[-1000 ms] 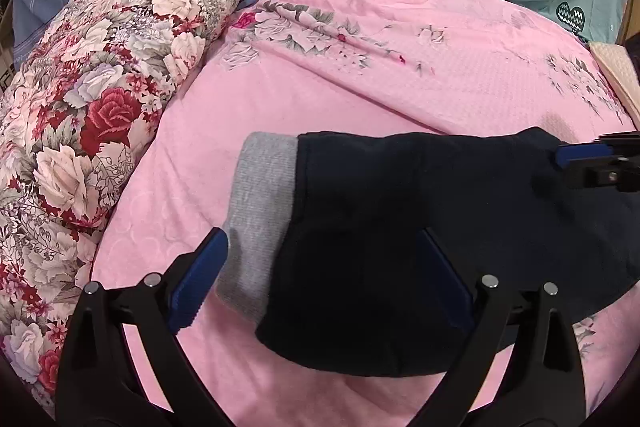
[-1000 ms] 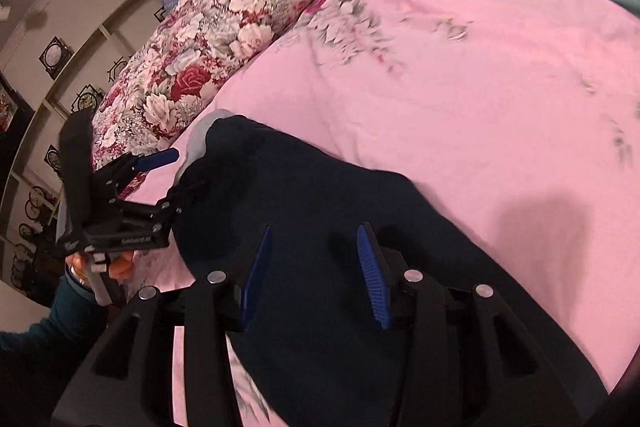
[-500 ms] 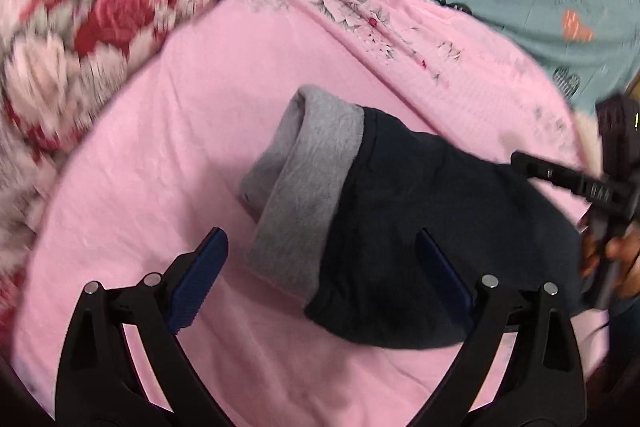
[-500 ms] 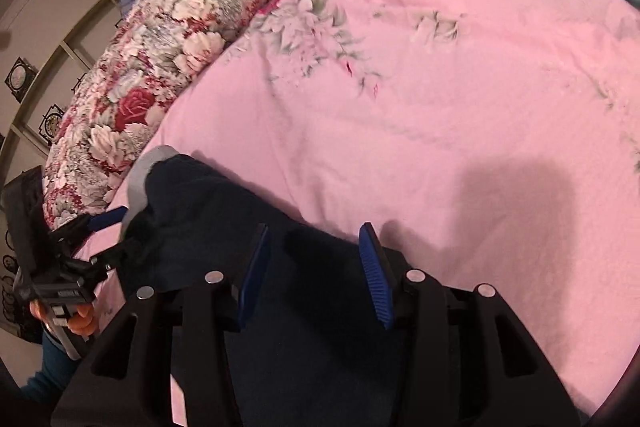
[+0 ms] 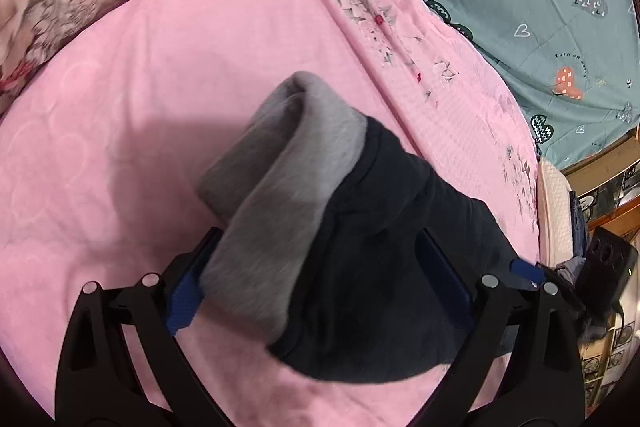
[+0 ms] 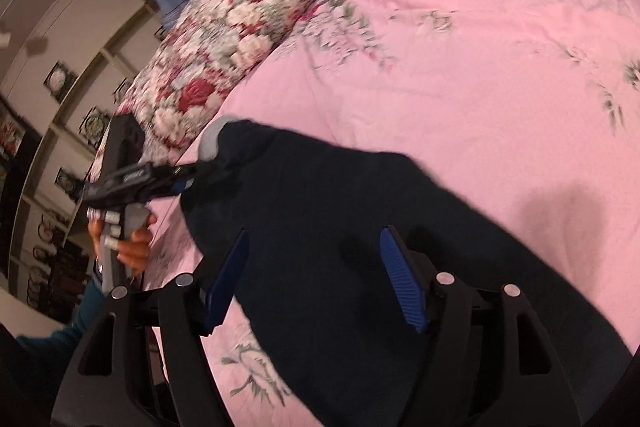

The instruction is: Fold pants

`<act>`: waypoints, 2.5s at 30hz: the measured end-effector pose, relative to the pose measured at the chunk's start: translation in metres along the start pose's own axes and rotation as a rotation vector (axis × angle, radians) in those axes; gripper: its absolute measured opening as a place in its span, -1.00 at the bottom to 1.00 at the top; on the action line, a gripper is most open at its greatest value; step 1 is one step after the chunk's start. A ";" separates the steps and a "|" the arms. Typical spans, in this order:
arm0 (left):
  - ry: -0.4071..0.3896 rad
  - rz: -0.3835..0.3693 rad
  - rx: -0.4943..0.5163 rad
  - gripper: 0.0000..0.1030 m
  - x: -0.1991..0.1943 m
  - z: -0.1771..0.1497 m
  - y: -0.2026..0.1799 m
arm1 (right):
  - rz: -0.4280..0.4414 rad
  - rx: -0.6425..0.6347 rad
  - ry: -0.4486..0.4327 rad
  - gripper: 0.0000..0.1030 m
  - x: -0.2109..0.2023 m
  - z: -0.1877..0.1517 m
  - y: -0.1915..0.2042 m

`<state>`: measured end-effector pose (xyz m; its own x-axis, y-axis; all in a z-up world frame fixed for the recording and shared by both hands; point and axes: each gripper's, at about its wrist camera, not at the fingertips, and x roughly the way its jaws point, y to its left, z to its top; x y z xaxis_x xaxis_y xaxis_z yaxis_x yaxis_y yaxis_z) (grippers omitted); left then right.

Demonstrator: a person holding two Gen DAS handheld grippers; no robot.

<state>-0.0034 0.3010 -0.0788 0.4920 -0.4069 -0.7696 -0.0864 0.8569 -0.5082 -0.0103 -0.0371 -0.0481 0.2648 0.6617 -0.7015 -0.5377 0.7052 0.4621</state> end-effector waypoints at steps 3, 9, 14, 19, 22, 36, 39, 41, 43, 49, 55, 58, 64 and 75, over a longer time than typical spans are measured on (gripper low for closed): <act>-0.026 0.059 0.014 0.31 0.003 0.002 -0.009 | -0.032 -0.154 0.049 0.34 0.023 -0.007 0.043; -0.026 0.008 -0.034 -0.33 -0.012 0.011 -0.010 | -0.180 -0.522 0.122 0.34 0.078 -0.028 0.116; -0.035 -0.029 -0.050 -0.33 -0.022 0.019 -0.024 | -0.416 -0.686 0.061 0.25 0.114 -0.030 0.127; -0.037 -0.044 -0.066 -0.33 -0.029 0.035 -0.028 | -0.336 -0.565 0.050 -0.74 0.104 0.000 0.114; -0.075 -0.086 -0.072 -0.34 -0.045 0.051 -0.024 | -0.272 -0.501 0.012 -0.76 0.085 0.020 0.119; -0.052 0.108 -0.092 0.45 -0.043 0.022 0.060 | 0.044 -0.234 0.103 0.08 0.088 0.039 0.081; -0.125 0.176 -0.056 0.46 -0.066 0.022 0.058 | 0.091 -0.104 -0.007 0.13 0.039 0.064 0.030; -0.153 0.159 -0.052 0.49 -0.078 0.026 0.053 | 0.127 -0.017 -0.013 0.19 0.024 0.079 -0.007; -0.169 0.133 -0.026 0.58 -0.082 0.027 0.038 | 0.140 0.030 0.024 0.25 0.023 0.087 -0.036; -0.122 0.179 0.159 0.67 -0.046 0.020 -0.023 | 0.148 -0.006 0.208 0.25 0.051 0.089 -0.071; -0.103 0.306 0.246 0.74 -0.007 0.023 -0.042 | 0.306 -0.202 0.314 0.28 0.064 0.089 -0.054; -0.105 0.311 0.220 0.74 -0.001 0.028 -0.036 | 0.407 -0.239 0.328 0.28 0.072 0.094 -0.049; -0.113 0.357 0.208 0.74 0.005 0.034 -0.034 | 0.442 0.034 0.141 0.28 0.090 0.119 -0.085; -0.169 0.331 0.215 0.81 0.001 0.036 -0.039 | 0.492 0.123 0.066 0.43 0.043 0.083 -0.058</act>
<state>0.0316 0.2786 -0.0461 0.6050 -0.0566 -0.7942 -0.0901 0.9862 -0.1389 0.0985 -0.0281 -0.0601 -0.0494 0.9081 -0.4159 -0.4863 0.3418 0.8041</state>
